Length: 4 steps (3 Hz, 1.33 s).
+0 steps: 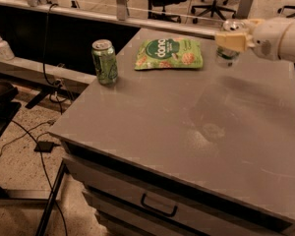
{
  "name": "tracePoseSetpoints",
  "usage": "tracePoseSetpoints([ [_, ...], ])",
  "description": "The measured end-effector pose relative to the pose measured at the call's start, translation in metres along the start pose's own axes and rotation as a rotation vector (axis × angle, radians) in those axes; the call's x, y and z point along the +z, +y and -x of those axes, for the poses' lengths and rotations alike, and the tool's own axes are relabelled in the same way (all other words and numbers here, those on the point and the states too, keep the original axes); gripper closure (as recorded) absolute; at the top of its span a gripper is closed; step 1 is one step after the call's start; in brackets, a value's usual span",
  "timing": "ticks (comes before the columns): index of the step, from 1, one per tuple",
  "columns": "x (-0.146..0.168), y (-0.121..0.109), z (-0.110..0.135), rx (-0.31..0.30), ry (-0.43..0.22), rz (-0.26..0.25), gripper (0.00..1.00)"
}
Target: Move 7up can near green rice chip bag
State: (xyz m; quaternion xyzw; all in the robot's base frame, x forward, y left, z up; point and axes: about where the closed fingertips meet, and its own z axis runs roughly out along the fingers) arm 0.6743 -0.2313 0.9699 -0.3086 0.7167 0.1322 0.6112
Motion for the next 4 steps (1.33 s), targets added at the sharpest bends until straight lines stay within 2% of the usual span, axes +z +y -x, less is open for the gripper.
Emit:
tracePoseSetpoints([
  [1,0.033,-0.028,-0.002,0.038,0.017,-0.06,1.0],
  [2,0.04,-0.032,-0.003,0.051,0.02,-0.067,1.0],
  [4,0.05,-0.032,-0.026,0.14,0.05,-0.035,1.0],
])
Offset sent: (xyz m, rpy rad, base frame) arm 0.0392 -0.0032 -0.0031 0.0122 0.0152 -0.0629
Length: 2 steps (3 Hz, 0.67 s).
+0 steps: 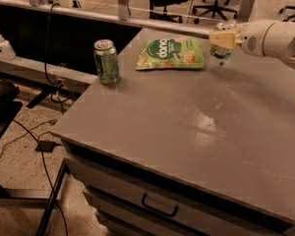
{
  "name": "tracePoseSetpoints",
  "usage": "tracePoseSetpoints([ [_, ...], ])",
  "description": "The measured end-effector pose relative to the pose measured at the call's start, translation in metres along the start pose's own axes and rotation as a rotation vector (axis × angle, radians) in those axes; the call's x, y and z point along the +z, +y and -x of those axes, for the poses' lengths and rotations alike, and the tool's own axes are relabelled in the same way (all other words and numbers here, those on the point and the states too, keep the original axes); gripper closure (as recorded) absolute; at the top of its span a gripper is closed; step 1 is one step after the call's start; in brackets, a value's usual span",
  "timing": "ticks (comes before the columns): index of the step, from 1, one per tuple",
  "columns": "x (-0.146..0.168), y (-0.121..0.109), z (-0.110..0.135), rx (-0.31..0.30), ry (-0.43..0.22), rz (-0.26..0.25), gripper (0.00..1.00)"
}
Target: Move 7up can near green rice chip bag
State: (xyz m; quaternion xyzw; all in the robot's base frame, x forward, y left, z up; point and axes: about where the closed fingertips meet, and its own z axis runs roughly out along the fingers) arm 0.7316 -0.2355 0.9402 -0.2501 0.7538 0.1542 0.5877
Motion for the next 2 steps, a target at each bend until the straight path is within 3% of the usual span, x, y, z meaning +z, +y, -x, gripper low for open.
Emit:
tracePoseSetpoints([
  [1,0.0039,-0.006,-0.0129,0.036,0.017,-0.006,0.85],
  [2,0.0059,-0.0051,-0.0141,0.039,0.019,-0.003,0.62],
])
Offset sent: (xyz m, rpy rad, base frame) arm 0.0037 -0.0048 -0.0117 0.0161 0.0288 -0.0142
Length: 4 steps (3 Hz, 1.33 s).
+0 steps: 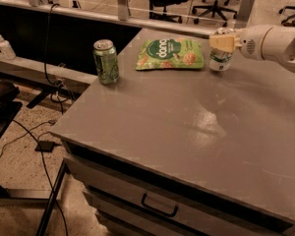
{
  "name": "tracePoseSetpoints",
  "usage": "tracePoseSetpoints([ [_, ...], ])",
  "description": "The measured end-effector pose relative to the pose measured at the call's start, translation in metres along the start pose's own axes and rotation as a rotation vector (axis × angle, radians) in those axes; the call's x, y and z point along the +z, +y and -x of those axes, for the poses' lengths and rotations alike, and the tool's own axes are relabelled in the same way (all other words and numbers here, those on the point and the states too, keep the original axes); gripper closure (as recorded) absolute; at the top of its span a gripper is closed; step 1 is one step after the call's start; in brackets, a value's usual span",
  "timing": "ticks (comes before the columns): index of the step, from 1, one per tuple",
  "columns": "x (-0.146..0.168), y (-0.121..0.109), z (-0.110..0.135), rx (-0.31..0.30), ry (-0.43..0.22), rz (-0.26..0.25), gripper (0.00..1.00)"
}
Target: Move 7up can near green rice chip bag
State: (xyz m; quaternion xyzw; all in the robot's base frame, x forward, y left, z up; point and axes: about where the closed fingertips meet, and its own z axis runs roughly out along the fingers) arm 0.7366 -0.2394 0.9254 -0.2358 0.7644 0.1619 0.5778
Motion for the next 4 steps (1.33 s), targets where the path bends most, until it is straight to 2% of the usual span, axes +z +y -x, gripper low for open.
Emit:
tracePoseSetpoints([
  [2,0.0046,0.0039,-0.0003,0.0,0.001,0.009,0.17],
  [3,0.0069,0.0059,-0.0004,0.0,0.001,0.013,0.0],
  [4,0.0071,0.0061,-0.0004,0.0,0.001,0.013,0.0],
])
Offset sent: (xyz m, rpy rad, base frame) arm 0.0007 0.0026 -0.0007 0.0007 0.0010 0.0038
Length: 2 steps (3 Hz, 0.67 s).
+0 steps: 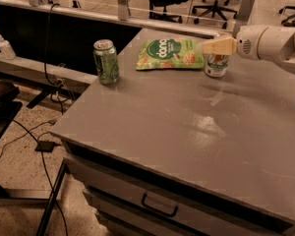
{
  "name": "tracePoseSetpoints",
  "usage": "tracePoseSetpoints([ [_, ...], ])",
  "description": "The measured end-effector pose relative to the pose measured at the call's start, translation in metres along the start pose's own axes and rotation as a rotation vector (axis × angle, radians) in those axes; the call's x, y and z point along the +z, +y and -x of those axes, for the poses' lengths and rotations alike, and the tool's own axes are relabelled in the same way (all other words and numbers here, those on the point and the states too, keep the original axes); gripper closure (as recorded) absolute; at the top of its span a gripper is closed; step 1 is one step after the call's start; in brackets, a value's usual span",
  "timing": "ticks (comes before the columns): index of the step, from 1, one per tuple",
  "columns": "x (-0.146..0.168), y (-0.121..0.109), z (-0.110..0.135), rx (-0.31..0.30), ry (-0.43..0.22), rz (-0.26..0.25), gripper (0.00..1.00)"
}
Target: Move 7up can near green rice chip bag
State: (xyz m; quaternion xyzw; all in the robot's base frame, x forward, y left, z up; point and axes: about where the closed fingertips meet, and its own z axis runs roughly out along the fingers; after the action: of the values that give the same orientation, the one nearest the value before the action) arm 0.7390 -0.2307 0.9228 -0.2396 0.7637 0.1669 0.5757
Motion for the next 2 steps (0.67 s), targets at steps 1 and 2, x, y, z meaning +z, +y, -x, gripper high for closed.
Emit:
tracePoseSetpoints([
  [1,-0.004,-0.001,0.007,-0.072,0.007,-0.013,0.0],
  [2,-0.028,-0.014,0.022,-0.25,0.034,-0.109,0.0],
])
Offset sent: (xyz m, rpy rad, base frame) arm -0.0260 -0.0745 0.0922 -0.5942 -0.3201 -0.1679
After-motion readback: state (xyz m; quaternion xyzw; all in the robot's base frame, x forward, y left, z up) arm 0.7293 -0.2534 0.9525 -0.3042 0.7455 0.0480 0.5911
